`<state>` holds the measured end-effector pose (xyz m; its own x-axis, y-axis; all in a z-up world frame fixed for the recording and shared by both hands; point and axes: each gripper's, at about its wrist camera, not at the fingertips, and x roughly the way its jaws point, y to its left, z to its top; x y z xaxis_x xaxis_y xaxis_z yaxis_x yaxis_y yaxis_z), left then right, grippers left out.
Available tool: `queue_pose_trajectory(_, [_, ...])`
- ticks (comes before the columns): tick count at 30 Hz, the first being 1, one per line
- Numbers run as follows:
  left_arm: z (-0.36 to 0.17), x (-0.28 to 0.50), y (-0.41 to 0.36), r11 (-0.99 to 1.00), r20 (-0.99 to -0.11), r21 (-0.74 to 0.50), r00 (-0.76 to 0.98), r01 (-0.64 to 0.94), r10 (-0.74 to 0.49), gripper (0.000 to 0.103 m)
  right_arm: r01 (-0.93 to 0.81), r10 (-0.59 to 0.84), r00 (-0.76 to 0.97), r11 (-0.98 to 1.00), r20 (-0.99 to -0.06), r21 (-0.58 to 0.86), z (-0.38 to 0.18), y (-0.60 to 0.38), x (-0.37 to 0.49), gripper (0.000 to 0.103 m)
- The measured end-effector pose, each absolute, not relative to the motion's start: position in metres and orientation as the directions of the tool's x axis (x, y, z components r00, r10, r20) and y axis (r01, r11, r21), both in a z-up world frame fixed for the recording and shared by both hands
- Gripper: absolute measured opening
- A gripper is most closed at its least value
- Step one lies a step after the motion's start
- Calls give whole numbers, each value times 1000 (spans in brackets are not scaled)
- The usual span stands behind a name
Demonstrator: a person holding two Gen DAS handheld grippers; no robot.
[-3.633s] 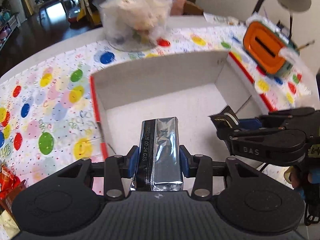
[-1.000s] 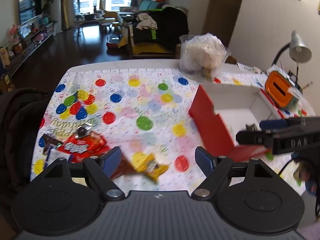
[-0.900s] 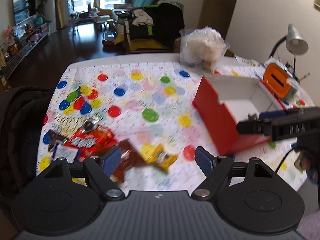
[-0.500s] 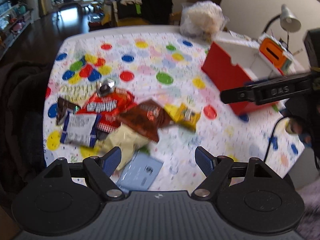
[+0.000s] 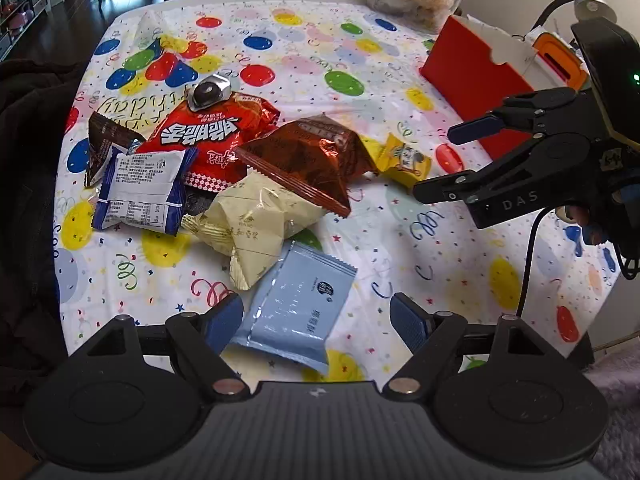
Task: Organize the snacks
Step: 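Move both tools back to the snack pile, then grasp the light-blue packet with the left tool while the right tool grasps the yellow packet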
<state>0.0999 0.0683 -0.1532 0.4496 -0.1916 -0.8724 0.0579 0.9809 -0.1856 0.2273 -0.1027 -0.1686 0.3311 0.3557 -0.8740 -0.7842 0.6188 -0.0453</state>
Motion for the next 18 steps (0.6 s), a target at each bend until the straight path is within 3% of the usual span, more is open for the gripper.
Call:
queue_pose_trajectory(7, [-167,109,64,983,-891,-170,417,64,-181,80,-803,325,313,592,-893,-66,-188,-92,240,60])
queue_pose_trajectory(9, [-170,111,63,985,-897,-158,408,63,-170,79,-807,341,302,588,-890,-49,-188,-92,241,59])
queue_pose_trajectory(18, [-174,113,58,991,-903,-113,408,75,-134,54,-804,378,268,594,-886,10,-187,-92,243,41])
